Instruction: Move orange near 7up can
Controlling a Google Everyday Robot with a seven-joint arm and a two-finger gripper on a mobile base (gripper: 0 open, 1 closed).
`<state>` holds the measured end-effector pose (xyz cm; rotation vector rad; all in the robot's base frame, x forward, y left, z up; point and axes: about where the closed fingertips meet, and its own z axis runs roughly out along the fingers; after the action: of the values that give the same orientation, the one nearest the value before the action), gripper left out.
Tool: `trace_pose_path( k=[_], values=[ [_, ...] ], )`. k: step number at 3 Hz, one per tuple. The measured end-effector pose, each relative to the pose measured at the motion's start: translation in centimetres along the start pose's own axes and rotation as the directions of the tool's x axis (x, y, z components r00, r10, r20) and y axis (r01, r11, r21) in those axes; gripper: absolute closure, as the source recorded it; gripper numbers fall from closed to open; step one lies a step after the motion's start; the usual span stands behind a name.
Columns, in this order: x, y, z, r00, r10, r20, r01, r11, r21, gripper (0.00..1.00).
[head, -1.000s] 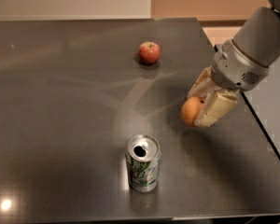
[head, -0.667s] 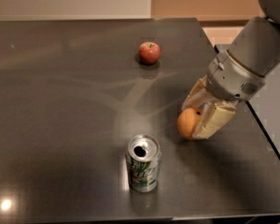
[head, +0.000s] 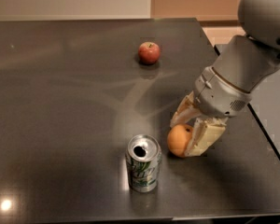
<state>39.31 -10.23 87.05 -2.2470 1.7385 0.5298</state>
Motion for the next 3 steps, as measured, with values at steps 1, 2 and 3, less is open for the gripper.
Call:
trace_pose_path(
  k=[1,2,3],
  values=[
    [-0.5,0.2,1.2,1.000,-0.031,0.002,0.031,0.9993,-0.020,1.00],
    [-0.9,0.2,1.9,0.999,-0.048,0.005,0.049,0.9985,-0.027,0.82],
    [-1.0,0.2,2.4,0.998,-0.059,0.004,0.059,0.9977,-0.034,0.59]
  ],
)
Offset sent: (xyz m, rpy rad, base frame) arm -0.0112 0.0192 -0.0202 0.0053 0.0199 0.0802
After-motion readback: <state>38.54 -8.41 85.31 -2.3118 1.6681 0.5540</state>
